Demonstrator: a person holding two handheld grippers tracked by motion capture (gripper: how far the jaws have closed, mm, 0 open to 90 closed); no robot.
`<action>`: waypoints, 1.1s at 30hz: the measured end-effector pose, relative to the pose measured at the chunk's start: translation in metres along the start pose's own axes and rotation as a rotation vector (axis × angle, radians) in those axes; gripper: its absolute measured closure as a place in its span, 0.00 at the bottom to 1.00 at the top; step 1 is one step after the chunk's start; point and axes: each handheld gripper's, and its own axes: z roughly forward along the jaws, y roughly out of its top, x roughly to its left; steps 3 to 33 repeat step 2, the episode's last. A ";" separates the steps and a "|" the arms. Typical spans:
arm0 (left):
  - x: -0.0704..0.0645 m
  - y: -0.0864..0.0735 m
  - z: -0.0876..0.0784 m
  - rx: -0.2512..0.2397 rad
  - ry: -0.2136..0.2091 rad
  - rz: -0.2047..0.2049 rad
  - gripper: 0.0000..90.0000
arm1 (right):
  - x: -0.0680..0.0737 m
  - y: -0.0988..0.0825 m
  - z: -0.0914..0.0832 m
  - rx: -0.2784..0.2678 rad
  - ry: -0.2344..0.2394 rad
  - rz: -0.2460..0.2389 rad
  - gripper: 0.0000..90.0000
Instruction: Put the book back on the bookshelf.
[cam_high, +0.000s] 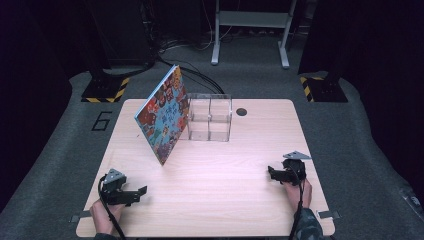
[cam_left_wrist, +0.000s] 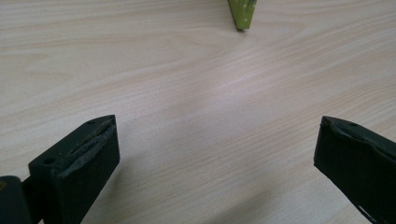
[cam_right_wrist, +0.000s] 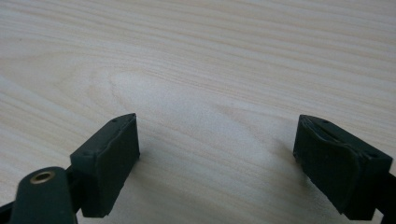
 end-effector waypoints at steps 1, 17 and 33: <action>0.000 -0.001 0.001 0.006 -0.003 -0.006 0.00 | 0.000 0.000 0.000 0.000 0.000 0.001 0.15; -0.001 -0.001 0.001 0.000 0.012 -0.003 0.00 | 0.000 0.000 0.000 -0.002 0.000 -0.005 0.15; -0.001 -0.001 0.001 0.000 0.012 -0.003 0.00 | 0.000 0.000 0.000 -0.002 0.000 -0.005 0.15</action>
